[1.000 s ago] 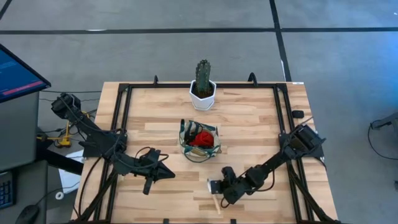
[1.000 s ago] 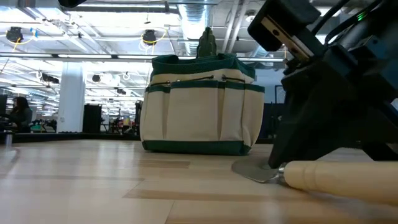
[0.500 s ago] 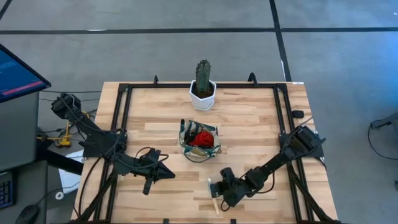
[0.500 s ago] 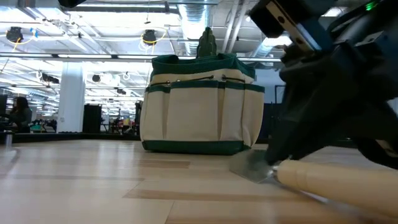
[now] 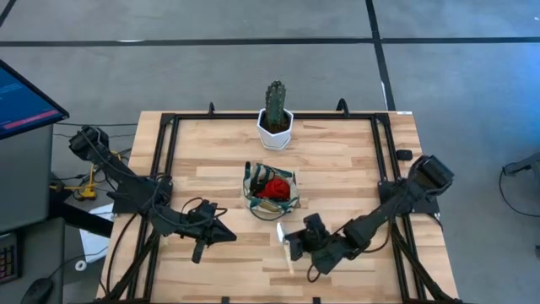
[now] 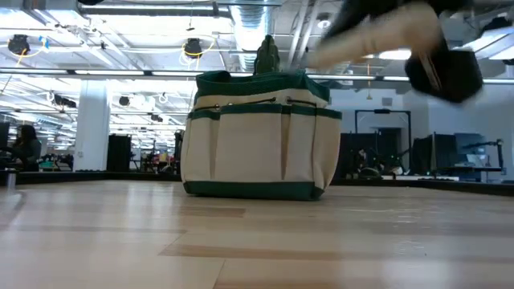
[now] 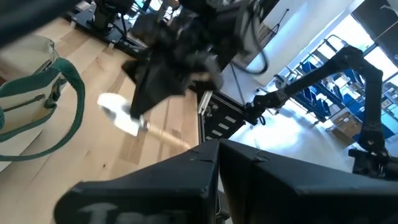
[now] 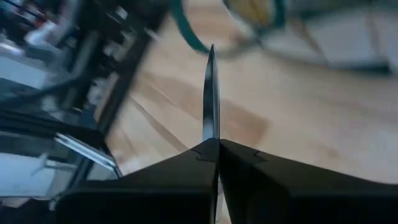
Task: Pick & Place Garden tools in Gardening bag
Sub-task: Put the brown trowel into the gardening bag
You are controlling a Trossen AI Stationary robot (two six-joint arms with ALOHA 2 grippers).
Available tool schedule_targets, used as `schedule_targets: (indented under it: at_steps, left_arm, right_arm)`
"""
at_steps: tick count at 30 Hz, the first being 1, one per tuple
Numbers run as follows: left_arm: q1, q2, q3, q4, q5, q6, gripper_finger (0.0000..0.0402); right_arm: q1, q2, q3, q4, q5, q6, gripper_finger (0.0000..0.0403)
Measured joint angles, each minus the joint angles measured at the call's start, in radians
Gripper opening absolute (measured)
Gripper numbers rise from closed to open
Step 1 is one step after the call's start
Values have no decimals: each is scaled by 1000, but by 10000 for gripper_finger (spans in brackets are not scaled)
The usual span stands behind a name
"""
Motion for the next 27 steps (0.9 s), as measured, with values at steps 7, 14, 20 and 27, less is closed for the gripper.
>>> schedule_targets:
  at_steps: [7, 14, 20, 27]
  left_arm:
    - [0, -6, 0, 0, 0, 0, 1]
    - [0, -6, 0, 9, 0, -1, 1]
    - [16, -6, 0, 61, 0, -2, 1]
    - [70, -6, 0, 150, 0, -1, 5]
  right_arm:
    - [8, -139, 1, 25, 246, -221, 0]
    - [13, -196, 2, 192, 408, -554, 0]
    - [-8, -184, 2, 415, 413, -795, 0]
    - [-42, -185, 2, 451, 407, -824, 0]
